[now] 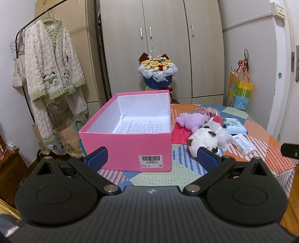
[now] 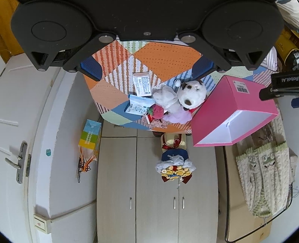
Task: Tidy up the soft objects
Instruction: 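Move both tools toward the white plush dog on the table, then close the left gripper on the white plush dog's head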
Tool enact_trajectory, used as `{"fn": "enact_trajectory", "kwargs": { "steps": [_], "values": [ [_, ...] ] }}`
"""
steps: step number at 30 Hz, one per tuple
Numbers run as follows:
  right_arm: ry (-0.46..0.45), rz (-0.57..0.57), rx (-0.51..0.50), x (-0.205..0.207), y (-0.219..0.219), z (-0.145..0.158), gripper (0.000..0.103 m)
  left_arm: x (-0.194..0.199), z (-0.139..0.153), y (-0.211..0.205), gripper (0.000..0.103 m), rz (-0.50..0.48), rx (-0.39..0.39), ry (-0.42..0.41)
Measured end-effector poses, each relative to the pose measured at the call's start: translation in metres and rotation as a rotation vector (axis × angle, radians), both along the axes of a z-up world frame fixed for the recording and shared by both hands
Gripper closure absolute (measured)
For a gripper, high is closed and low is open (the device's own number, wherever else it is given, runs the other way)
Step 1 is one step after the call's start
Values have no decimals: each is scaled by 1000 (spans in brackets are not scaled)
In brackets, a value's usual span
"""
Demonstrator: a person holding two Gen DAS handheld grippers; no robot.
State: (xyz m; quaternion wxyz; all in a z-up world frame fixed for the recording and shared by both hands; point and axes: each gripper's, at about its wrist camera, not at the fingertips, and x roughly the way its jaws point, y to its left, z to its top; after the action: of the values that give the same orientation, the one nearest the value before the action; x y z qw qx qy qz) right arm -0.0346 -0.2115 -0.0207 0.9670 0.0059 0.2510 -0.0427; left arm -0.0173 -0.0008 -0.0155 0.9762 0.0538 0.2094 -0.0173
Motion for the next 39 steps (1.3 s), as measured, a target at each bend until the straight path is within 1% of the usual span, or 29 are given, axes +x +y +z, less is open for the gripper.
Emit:
{"fn": "enact_trajectory", "kwargs": {
  "steps": [3,6,10,14,19,29,33,34,36,37,39],
  "values": [
    [7,-17,42,3,-6,-2,0,-1,-3,-1,0,3,14,2],
    [11,-25,68,6,-10,-6,0,0,-4,0,0,-9,0,16],
    [23,-21,72,7,-10,-11,0,-1,-6,-2,0,4,22,8],
    [23,-13,77,7,-11,-14,0,1,-8,-3,0,-12,10,28],
    [27,-3,70,9,-10,-16,0,6,-13,-5,0,-21,14,49],
    [15,17,55,9,-8,-17,0,12,-18,-5,0,-24,13,71],
    [5,43,55,8,-7,-17,0,12,-14,-6,0,-51,24,83],
    [-5,57,57,7,-7,-16,0,9,-8,-4,0,-80,2,77],
    [-39,104,50,4,-7,-12,0,-1,6,2,0,-127,-41,30],
    [-62,132,38,3,-6,-11,0,-6,15,3,0,-142,-45,2],
    [-106,183,3,2,-4,-9,0,-9,24,1,0,-152,-26,-27]
  ]
}}
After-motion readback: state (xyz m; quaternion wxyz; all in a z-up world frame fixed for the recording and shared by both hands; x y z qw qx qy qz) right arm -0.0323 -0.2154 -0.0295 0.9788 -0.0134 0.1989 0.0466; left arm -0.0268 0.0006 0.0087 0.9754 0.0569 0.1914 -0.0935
